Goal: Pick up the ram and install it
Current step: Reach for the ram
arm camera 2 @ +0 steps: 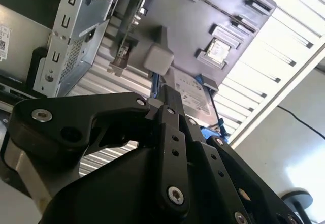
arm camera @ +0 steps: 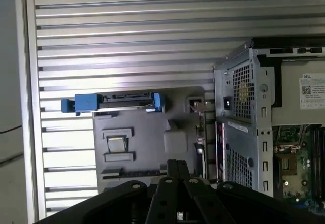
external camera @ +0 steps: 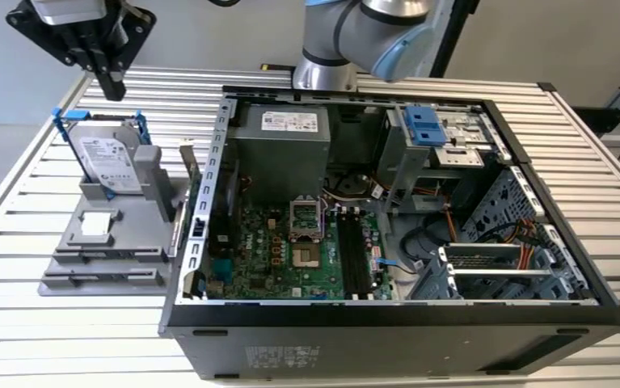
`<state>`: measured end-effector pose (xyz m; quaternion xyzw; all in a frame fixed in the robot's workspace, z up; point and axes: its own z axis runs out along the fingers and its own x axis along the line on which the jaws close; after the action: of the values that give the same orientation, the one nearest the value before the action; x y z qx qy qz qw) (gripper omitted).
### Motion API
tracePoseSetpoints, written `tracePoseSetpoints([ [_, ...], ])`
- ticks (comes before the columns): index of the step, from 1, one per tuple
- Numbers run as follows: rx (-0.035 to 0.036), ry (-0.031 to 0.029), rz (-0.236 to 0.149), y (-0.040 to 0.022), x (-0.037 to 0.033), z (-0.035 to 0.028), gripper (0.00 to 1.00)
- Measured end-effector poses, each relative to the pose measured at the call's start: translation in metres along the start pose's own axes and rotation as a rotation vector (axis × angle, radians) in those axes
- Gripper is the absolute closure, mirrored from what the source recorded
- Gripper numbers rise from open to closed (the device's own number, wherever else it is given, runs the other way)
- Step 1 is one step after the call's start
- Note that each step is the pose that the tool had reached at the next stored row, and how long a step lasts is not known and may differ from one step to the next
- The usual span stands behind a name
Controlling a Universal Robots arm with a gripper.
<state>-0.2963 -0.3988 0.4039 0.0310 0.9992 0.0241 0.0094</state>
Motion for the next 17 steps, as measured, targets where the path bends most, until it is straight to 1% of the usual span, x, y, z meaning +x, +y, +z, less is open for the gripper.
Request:
tracePoseSetpoints([
  [3, -0.0001, 0.0002, -0.005, -0.0006, 0.0092, -0.0002, 1.00],
  [4, -0.0001, 0.0003, -0.006, -0.0007, 0.0113, -0.0002, 1.00],
  [7, -0.0001, 0.0003, -0.006, -0.0008, 0.0124, -0.0003, 1.00],
  [8, -0.0001, 0.0004, -0.006, -0.0017, 0.0126, -0.0003, 1.00],
  [9, -0.0001, 0.0004, -0.006, -0.0045, 0.0128, -0.0001, 1.00],
  [13, -0.0001, 0.0007, -0.006, -0.0225, 0.0135, 0.0012, 1.00],
  [15, 0.0000, 0.0014, -0.006, -0.0290, 0.0143, 0.0020, 1.00],
  [17, 0.0000, 0.0021, -0.006, -0.0368, 0.0152, 0.0028, 1.00],
])
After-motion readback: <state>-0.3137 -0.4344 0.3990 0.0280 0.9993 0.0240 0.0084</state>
